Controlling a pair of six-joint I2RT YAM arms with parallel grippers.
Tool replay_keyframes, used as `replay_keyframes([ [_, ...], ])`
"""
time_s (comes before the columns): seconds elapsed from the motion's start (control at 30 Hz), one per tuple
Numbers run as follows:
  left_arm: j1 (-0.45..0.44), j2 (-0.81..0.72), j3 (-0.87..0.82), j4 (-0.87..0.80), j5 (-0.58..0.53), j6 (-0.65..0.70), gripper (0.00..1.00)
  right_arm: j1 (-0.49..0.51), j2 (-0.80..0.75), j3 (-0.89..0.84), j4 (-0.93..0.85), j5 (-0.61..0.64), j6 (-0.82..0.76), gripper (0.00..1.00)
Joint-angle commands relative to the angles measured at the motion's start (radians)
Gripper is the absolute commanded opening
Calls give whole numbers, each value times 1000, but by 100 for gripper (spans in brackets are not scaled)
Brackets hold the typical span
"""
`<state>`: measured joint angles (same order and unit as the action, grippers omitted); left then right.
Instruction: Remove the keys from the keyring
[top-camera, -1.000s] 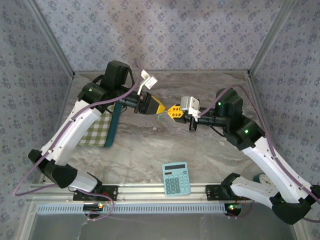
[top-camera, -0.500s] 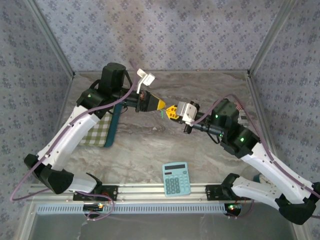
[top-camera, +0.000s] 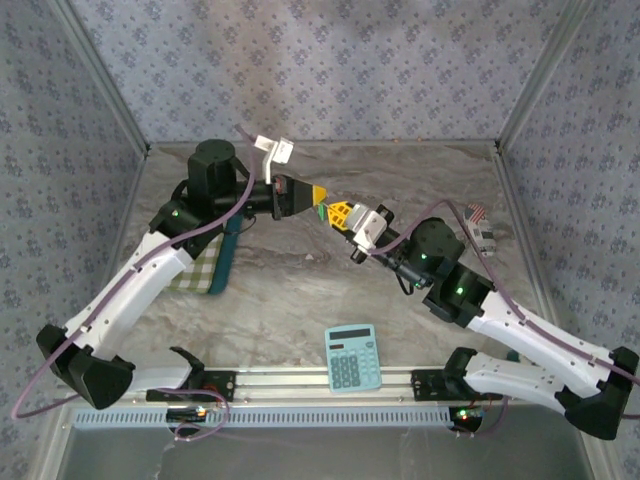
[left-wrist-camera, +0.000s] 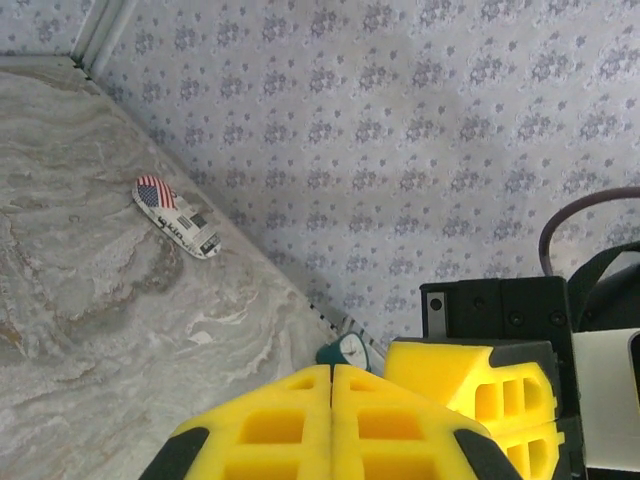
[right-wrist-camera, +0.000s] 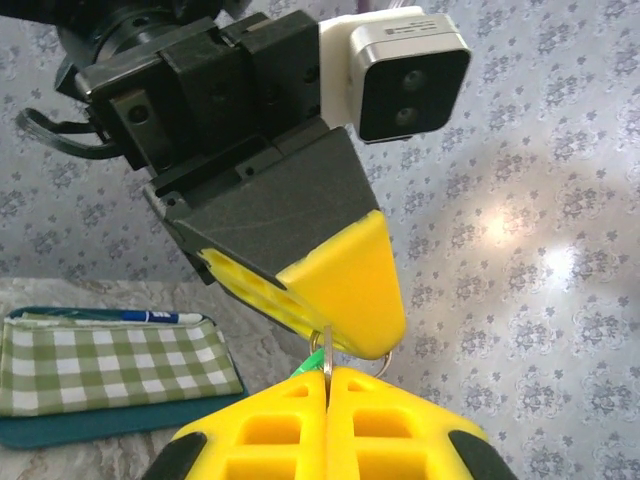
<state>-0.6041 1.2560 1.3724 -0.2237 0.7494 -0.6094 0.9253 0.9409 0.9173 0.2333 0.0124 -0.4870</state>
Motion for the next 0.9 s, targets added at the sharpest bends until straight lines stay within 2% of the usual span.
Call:
replay_keyframes([
  [0.0, 11, -40, -36, 58, -46, -28, 0, -9, -10, 18, 93, 29, 27, 0],
  [0.3, 27, -89, -97, 139, -62, -65, 0, -85, -11, 97, -52, -68, 16, 0],
  [0.5, 40, -118, -94, 116, -74, -50, 35, -147, 8, 188, -219, -237, -2, 0],
  [0.63, 61, -126, -72, 68, -63, -21, 45, -192, 30, 266, -359, -369, -30, 0],
  [0.7, 72, -119, -33, 16, -39, 17, 47, -221, 44, 322, -445, -462, -46, 0],
  [0.77, 79, -101, 24, -54, -2, 70, 51, -243, 67, 378, -555, -569, -60, 0],
  [0.87, 87, -58, 119, -178, 56, 144, 55, -276, 95, 430, -645, -648, -76, 0],
])
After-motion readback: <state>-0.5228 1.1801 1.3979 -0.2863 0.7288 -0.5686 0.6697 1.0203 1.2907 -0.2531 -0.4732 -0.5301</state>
